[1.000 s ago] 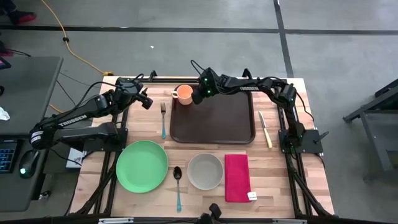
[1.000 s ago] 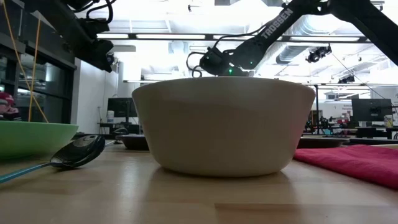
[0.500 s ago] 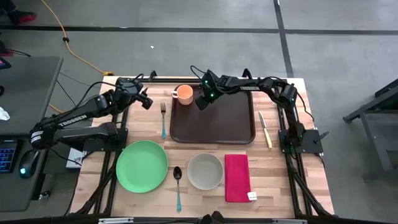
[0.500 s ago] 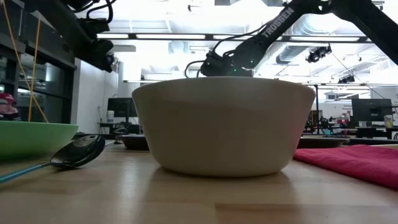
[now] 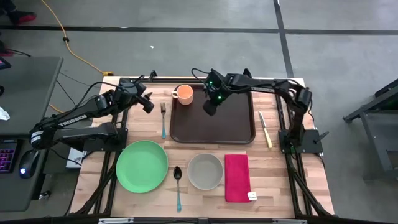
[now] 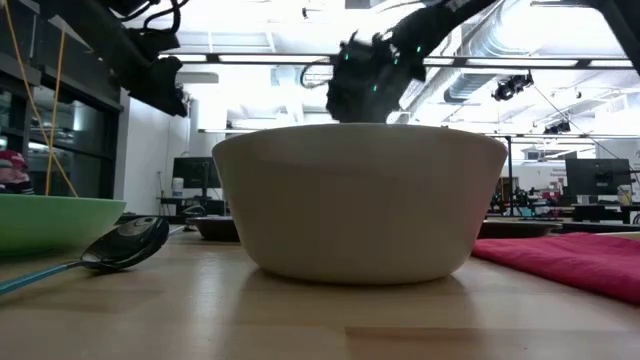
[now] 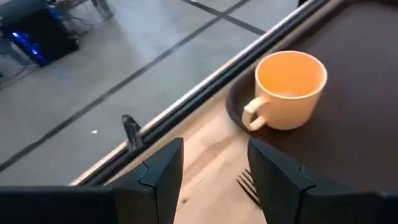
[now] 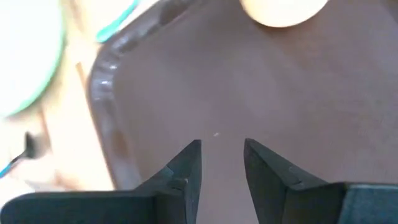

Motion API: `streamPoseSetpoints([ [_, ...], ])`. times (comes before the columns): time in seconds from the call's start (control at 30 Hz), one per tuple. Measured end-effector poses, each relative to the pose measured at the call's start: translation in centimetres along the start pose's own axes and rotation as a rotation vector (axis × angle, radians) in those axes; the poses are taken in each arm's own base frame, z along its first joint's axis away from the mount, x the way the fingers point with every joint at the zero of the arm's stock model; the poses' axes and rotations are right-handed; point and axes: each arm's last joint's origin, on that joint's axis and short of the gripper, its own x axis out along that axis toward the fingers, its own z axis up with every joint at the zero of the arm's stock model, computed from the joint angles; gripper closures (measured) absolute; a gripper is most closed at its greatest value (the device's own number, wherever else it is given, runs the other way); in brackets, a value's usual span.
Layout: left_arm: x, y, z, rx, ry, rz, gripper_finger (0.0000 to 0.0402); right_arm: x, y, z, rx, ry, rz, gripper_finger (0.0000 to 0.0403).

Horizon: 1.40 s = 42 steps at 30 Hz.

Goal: Set up tray
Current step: Put the green plate to the right of the orange mug on the brown tray

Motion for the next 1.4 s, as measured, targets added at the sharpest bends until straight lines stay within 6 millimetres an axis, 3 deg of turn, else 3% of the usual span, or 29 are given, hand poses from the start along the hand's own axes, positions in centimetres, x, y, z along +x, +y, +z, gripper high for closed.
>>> streamPoseSetpoints([
  [0.4, 0.0, -0.5, -0.4, -0.090, 0.053, -0.177, 0.0192, -3.9, 6.8, -1.5, -0.144, -0.040, 0.063, 0.0304],
  [1.03, -0.5, -1.4, -1.3, -0.311, 0.245, -0.505, 0.0192, -3.6, 15.6, -5.8, -0.415, -0.004, 0.097, 0.0304],
  [1.2, -0.6, -1.6, -1.4, -0.338, 0.271, -0.577, 0.0192, -5.3, 17.2, -7.1, -0.453, -0.028, 0.047, 0.0304],
  [1.4, -1.2, -2.7, -1.4, -0.304, 0.287, -0.646, 0.0192, -8.8, 18.3, -8.9, -0.469, -0.071, -0.035, 0.0304],
])
